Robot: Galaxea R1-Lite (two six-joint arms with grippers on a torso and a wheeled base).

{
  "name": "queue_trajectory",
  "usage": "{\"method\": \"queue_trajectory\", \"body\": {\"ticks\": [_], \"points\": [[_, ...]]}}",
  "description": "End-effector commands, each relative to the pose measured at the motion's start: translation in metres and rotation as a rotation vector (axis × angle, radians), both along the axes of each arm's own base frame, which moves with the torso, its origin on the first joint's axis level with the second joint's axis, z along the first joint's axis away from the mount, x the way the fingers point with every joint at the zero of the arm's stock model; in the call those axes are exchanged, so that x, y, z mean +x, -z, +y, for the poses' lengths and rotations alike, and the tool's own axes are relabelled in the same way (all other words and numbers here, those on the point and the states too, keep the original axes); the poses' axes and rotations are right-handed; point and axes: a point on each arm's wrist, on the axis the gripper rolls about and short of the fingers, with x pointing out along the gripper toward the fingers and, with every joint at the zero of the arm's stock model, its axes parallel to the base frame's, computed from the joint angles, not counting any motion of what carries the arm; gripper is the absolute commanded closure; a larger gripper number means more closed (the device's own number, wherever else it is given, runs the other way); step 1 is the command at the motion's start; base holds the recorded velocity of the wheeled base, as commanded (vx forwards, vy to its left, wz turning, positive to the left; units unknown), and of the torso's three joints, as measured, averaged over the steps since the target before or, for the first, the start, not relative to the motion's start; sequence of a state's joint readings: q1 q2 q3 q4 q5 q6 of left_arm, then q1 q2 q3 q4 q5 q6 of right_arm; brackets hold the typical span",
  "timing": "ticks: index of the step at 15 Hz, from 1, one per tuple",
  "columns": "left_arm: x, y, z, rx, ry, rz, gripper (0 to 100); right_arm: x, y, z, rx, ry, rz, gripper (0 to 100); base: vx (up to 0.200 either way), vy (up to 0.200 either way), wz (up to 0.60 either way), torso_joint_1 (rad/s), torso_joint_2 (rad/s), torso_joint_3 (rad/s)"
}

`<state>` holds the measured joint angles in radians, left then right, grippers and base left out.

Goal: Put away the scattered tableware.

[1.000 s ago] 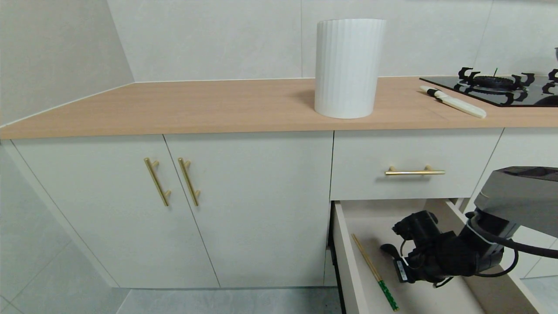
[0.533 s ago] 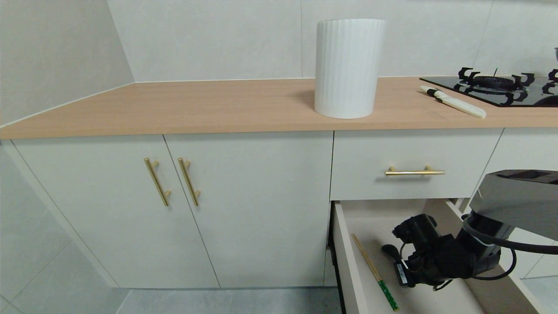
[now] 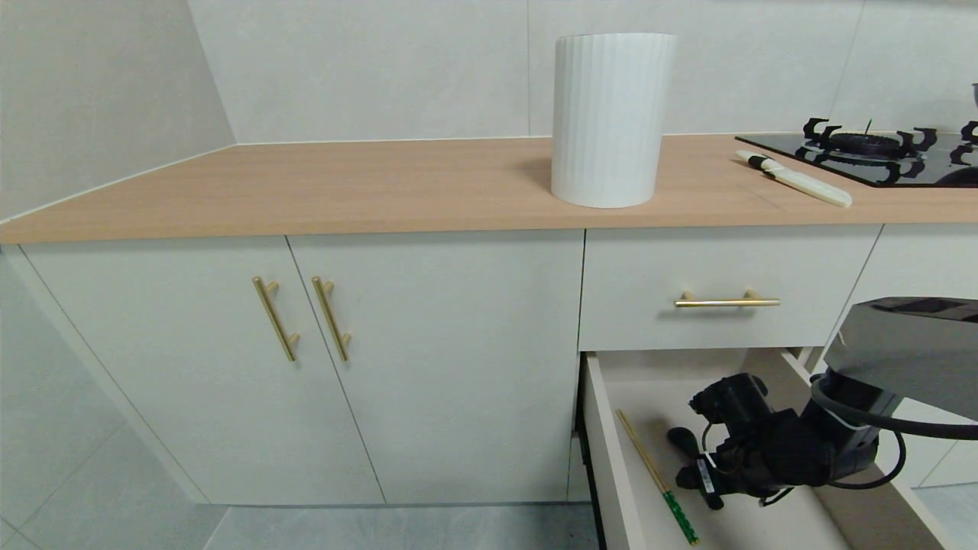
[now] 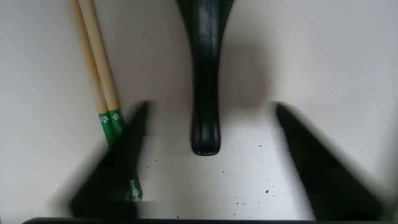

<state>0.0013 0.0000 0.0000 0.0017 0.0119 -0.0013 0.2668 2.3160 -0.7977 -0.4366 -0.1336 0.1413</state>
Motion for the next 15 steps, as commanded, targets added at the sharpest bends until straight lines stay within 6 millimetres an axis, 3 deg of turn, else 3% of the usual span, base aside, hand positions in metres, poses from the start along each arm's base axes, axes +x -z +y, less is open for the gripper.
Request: {"method": "queue_trajectory", "body": {"ticks": [1, 3, 5, 12, 15], "points": [[0.000, 0.000, 0.000, 0.000, -0.001, 0.000, 0, 0.000, -0.002, 0.000, 0.000, 0.000, -0.006, 0, 0.000, 0.000, 0.00, 0.000, 0.00, 0.000], [0.000, 0.000, 0.000, 0.000, -0.001, 0.001, 0, 0.000, -0.004, 0.000, -0.016, 0.008, -0.014, 0, 0.000, 0.000, 0.00, 0.000, 0.00, 0.000], [0.000, 0.000, 0.000, 0.000, -0.001, 0.001, 0, -0.001, -0.018, -0.001, -0.027, 0.021, -0.054, 0, 0.000, 0.000, 0.00, 0.000, 0.00, 0.000], [0.000, 0.000, 0.000, 0.000, 0.001, 0.001, 0, -0.024, -0.088, -0.005, 0.021, 0.014, -0.217, 0, 0.000, 0.000, 0.00, 0.000, 0.00, 0.000], [0.000, 0.000, 0.000, 0.000, -0.001, 0.001, 0, -0.031, -0.106, -0.007, 0.034, 0.011, -0.263, 0, 0.000, 0.000, 0.00, 0.000, 0.00, 0.000]]}}
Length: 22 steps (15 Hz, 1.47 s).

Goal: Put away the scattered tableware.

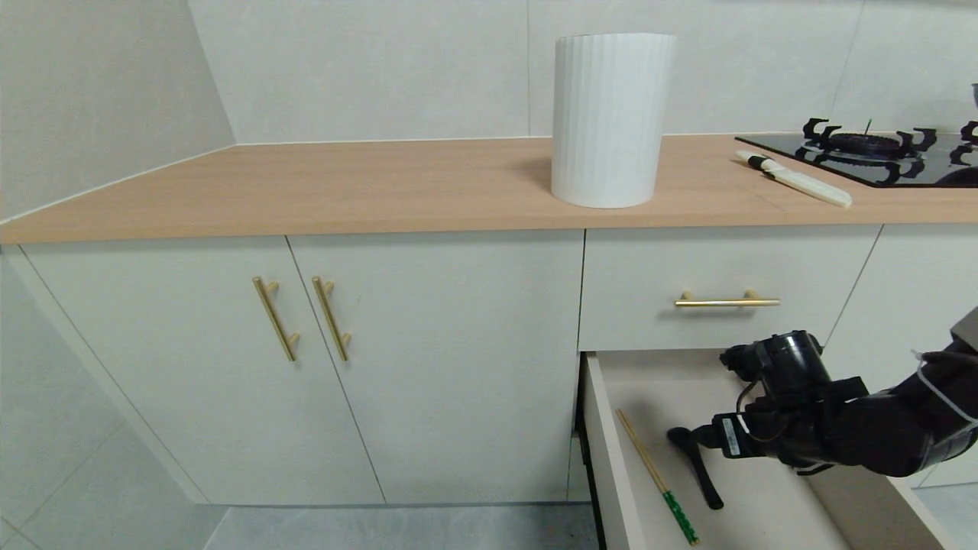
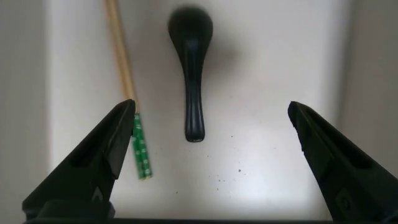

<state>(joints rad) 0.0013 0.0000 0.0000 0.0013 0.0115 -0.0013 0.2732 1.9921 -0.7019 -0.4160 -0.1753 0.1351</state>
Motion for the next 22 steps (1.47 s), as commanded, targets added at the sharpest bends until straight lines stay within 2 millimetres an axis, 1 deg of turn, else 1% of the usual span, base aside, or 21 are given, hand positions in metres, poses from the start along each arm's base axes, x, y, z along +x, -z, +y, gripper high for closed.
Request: {"method": "queue_trajectory", "body": {"ticks": [1, 4, 7, 8, 9, 11, 19, 22], "points": [[0.000, 0.000, 0.000, 0.000, -0.001, 0.000, 0, -0.008, -0.025, -0.002, 0.018, -0.002, -0.062, 0, 0.000, 0.000, 0.00, 0.000, 0.00, 0.000], [0.000, 0.000, 0.000, 0.000, -0.001, 0.000, 0, -0.025, -0.055, -0.005, 0.026, -0.014, -0.080, 0, 0.000, 0.000, 0.00, 0.000, 0.00, 0.000], [0.000, 0.000, 0.000, 0.000, -0.001, 0.002, 0, -0.045, -0.079, 0.000, 0.026, -0.054, -0.078, 0, 0.000, 0.000, 0.00, 0.000, 0.00, 0.000], [0.000, 0.000, 0.000, 0.000, -0.001, 0.002, 0, -0.050, -0.084, 0.001, 0.023, -0.063, -0.069, 0, 0.000, 0.000, 0.00, 0.000, 0.00, 0.000], [0.000, 0.000, 0.000, 0.000, -0.001, 0.002, 0, -0.054, -0.087, 0.002, 0.024, -0.072, -0.070, 0, -0.200, 0.000, 0.00, 0.002, 0.00, 0.007], [0.000, 0.000, 0.000, 0.000, -0.001, 0.002, 0, -0.057, -0.090, 0.004, 0.027, -0.081, -0.079, 0, -0.200, 0.000, 0.00, 0.005, 0.01, -0.005], [0.000, 0.000, 0.000, 0.000, -0.001, 0.002, 0, -0.059, -0.085, 0.007, 0.019, -0.098, -0.059, 0, -0.200, 0.000, 0.00, 0.002, 0.00, 0.003], [0.000, 0.000, 0.000, 0.000, -0.001, 0.002, 0, -0.065, -0.080, 0.015, 0.011, -0.135, -0.031, 0, 0.000, 0.000, 0.00, 0.000, 0.00, 0.000]]}}
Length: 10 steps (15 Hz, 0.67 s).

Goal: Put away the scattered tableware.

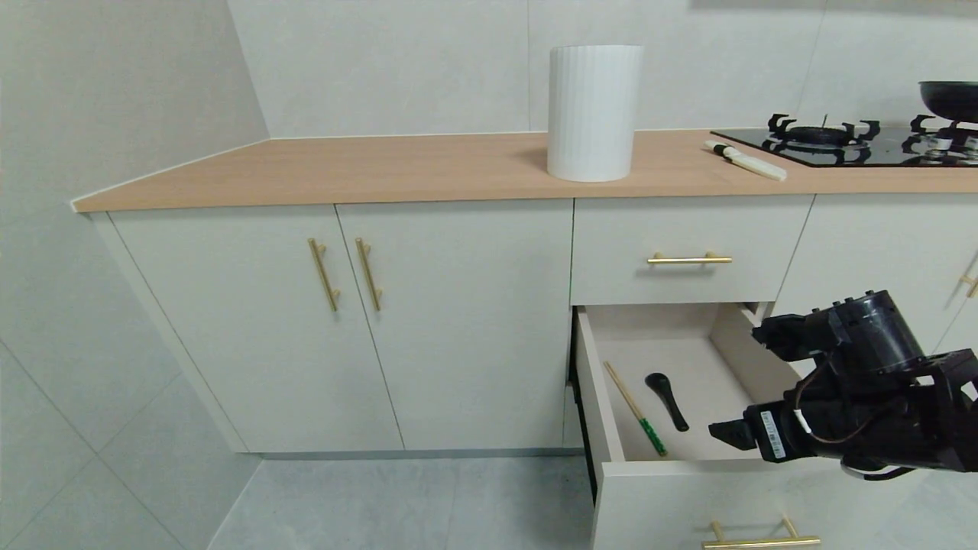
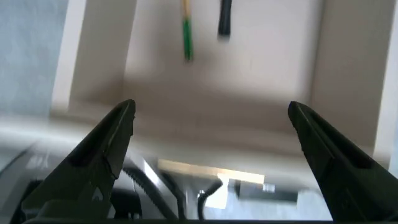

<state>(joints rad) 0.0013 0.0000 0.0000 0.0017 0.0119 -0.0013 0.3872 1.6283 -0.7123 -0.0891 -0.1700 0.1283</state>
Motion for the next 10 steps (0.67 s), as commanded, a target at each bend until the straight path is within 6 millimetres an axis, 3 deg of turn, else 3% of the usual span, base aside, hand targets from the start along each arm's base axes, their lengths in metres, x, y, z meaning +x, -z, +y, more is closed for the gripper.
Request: {"method": "queue_trajectory", "body": {"ticks": [1, 10], "points": [[0.000, 0.000, 0.000, 0.000, -0.001, 0.001, 0, -0.005, 0.007, 0.005, -0.017, -0.030, 0.025, 0, 0.000, 0.000, 0.00, 0.000, 0.00, 0.000], [0.000, 0.000, 0.000, 0.000, -0.001, 0.001, 0, -0.056, 0.041, 0.005, -0.273, -0.374, 0.134, 0, 0.000, 0.000, 0.00, 0.000, 0.00, 0.000]]}}
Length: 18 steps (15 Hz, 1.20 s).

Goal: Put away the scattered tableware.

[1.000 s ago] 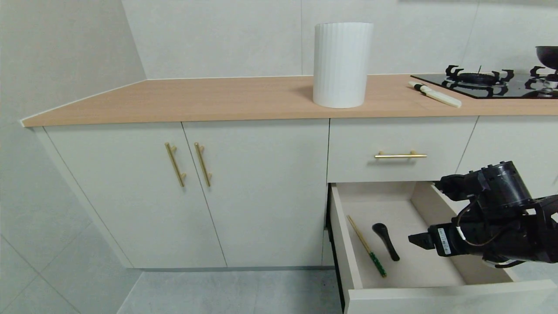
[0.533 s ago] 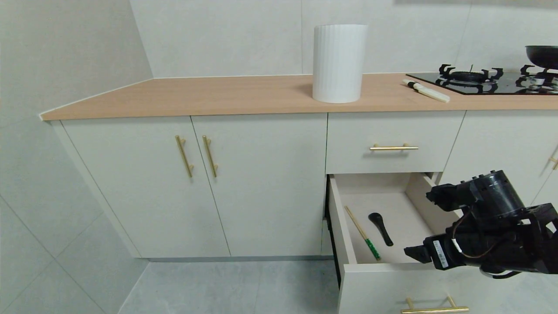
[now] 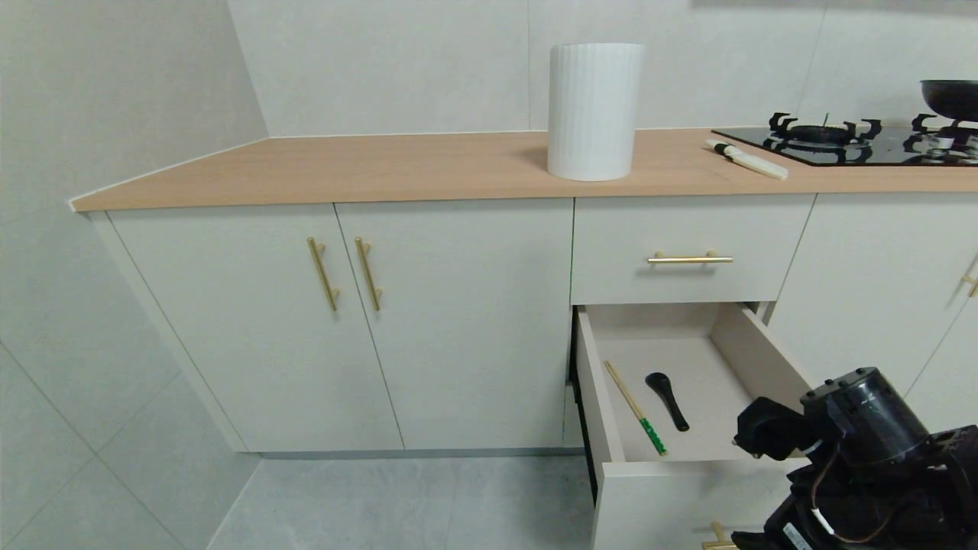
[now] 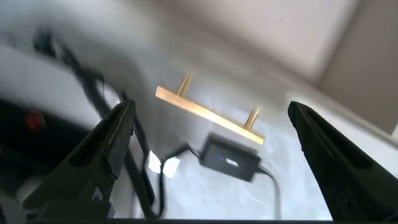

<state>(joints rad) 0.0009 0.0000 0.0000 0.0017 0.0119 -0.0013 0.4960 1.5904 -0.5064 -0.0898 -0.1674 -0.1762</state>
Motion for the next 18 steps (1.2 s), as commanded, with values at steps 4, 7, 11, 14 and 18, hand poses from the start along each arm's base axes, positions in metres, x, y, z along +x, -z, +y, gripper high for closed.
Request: {"method": "queue_trajectory", "body": {"ticks": [4, 7, 11, 14, 18], "points": [[0.000, 0.000, 0.000, 0.000, -0.001, 0.001, 0, -0.009, 0.010, 0.003, -0.034, -0.046, 0.042, 0, 0.000, 0.000, 0.00, 0.000, 0.00, 0.000], [0.000, 0.000, 0.000, 0.000, -0.001, 0.001, 0, -0.007, 0.014, 0.004, -0.041, -0.044, 0.055, 0, 0.000, 0.000, 0.00, 0.000, 0.00, 0.000], [0.000, 0.000, 0.000, 0.000, -0.001, 0.001, 0, -0.002, 0.019, 0.005, -0.052, -0.031, 0.075, 0, 0.000, 0.000, 0.00, 0.000, 0.00, 0.000], [0.000, 0.000, 0.000, 0.000, 0.000, 0.001, 0, 0.005, 0.024, 0.002, -0.064, -0.004, 0.089, 0, 0.000, 0.000, 0.00, 0.000, 0.00, 0.000], [0.000, 0.000, 0.000, 0.000, -0.001, 0.001, 0, 0.024, 0.026, -0.001, -0.063, 0.086, 0.082, 0, 0.000, 0.000, 0.00, 0.000, 0.00, 0.000]]}}
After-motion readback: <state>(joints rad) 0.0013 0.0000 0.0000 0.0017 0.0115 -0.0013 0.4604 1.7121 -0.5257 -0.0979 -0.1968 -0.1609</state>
